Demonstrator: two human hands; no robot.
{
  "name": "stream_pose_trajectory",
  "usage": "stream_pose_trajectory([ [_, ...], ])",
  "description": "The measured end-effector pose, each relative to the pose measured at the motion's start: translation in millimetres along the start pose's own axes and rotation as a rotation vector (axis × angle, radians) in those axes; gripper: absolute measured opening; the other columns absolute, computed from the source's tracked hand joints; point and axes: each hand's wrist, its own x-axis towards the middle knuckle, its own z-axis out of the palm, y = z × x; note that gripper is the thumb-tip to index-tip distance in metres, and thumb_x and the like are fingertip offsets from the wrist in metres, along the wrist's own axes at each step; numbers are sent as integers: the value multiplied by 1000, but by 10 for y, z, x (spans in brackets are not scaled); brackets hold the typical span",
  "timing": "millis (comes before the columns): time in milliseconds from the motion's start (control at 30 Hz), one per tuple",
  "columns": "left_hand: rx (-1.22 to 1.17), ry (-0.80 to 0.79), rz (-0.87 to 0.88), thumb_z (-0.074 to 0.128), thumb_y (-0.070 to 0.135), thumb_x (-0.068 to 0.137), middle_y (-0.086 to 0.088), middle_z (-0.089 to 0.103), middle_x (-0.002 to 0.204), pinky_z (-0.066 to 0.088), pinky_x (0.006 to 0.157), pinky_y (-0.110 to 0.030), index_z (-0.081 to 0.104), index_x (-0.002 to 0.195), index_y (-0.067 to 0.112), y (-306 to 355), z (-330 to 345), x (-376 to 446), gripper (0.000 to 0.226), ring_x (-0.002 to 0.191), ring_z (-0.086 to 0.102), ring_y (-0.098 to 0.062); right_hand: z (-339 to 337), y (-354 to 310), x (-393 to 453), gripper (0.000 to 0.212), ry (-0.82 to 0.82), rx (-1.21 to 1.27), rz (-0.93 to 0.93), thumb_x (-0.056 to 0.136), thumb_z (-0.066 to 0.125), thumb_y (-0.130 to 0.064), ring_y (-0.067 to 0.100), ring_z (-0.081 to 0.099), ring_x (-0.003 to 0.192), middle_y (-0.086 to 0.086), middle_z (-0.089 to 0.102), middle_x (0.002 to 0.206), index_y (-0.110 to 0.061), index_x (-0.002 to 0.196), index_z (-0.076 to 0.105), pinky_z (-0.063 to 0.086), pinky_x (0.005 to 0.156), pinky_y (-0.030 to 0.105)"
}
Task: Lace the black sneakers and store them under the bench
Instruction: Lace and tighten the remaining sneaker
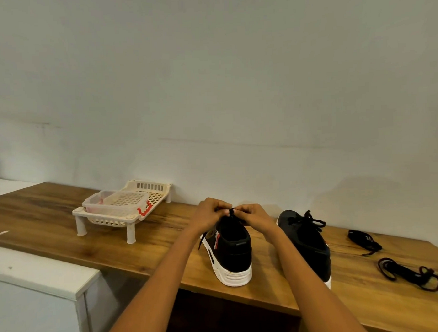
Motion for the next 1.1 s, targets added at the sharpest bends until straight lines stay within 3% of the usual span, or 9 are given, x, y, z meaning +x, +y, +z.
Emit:
stream_pose_trajectory([
  [133,90,68,50,70,13,83,-3,73,98,41,73,-2,75,96,13,48,-7,3,14,85,61,-4,-7,-9,-22,22,-15,17,4,96,54,-18,13,63,87,5,67,93,-8,110,67,53,76,18],
  [200,136,74,58,70,15,82,-2,73,96,39,69,-1,75,93,13,82,3,-5,12,82,58,-2,-6,-7,-37,22,-22,42,3,97,53,-17,9,63,85,2,67,92,-7,112,66,52,72,14],
  [400,215,164,35,66,14,80,-1,69,92,41,71,-14,73,87,14,103,92,-20,10,80,56,-6,-12,10,-56,23,-24,72,7,97,53,-18,3,61,79,-4,66,84,-6,112,65,50,67,11],
  [600,284,134,72,65,15,81,-1,69,97,52,82,-33,67,89,14,128,127,-21,9,94,63,-17,-25,-29,-56,23,13,-18,-48,92,60,-14,12,66,88,7,69,100,-7,112,66,54,72,15],
  [733,201,107,-3,65,12,84,-5,69,107,46,83,-19,65,111,12,112,106,-3,27,101,63,-17,53,-83,-43,16,146,-362,-126,89,60,-18,11,62,85,-1,68,92,-14,102,69,46,66,11],
  [800,136,85,-59,63,11,85,-5,70,109,43,80,-14,69,111,11,112,69,16,26,103,63,-15,126,-95,-33,16,227,-496,-149,89,58,-24,11,59,83,-1,68,96,-16,101,65,40,60,13],
  [900,13,115,-127,59,15,89,-1,71,100,44,69,-10,73,102,10,114,40,53,20,88,63,-10,191,-106,-33,17,289,-536,-135,91,56,-29,18,63,88,2,68,99,-17,104,60,44,61,21],
  [967,-68,159,-189,57,17,91,-3,72,93,45,69,-16,73,98,7,102,34,80,20,81,61,-10,199,-101,-28,15,299,-552,-138,90,57,-28,20,63,89,3,69,98,-18,101,59,48,68,29],
  [1100,-209,69,-250,61,17,91,-8,70,88,50,70,-20,71,101,5,36,8,120,19,82,63,-15,179,-92,-11,12,295,-533,-159,89,59,-27,15,61,83,1,68,95,-17,96,59,45,65,24],
])
